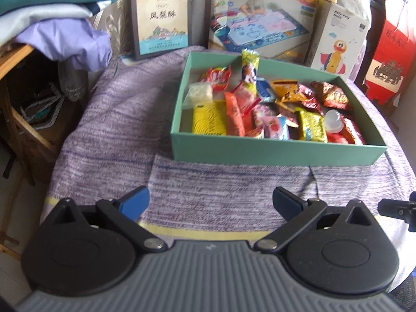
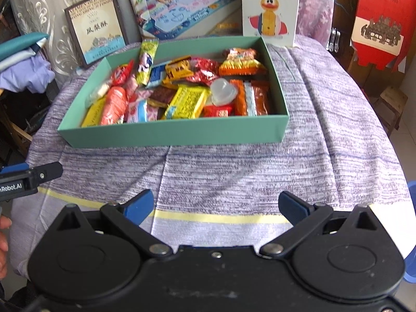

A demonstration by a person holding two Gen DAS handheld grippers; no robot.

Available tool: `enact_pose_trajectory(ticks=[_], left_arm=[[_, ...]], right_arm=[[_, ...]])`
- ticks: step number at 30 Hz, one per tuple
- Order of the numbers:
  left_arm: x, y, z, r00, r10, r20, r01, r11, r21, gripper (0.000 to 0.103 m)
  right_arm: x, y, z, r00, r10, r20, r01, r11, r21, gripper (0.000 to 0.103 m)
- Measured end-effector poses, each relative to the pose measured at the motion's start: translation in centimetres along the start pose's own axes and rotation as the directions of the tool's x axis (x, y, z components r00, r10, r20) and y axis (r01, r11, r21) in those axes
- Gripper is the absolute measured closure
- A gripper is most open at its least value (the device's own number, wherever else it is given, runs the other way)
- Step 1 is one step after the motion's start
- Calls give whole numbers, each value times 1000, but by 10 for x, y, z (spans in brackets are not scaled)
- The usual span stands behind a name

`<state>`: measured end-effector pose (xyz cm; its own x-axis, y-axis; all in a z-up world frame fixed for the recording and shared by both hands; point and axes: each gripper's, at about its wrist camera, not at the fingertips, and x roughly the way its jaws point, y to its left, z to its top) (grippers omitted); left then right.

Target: Organize snacks

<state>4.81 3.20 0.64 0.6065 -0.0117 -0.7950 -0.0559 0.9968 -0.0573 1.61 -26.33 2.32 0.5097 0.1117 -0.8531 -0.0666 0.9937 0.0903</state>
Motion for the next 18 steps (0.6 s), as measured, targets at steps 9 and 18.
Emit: enact_pose_trajectory(ticks=[9,18], left_arm=[[14,7,-4,999,29,-37,-30,999,-19,0],[18,8,2,998,39,-41,-40,999,-21,0]], right_arm=[[12,0,-1,999,-20,-36,21,1000,12,0],[15,3,4,998,-33,-45,33,999,7,0]])
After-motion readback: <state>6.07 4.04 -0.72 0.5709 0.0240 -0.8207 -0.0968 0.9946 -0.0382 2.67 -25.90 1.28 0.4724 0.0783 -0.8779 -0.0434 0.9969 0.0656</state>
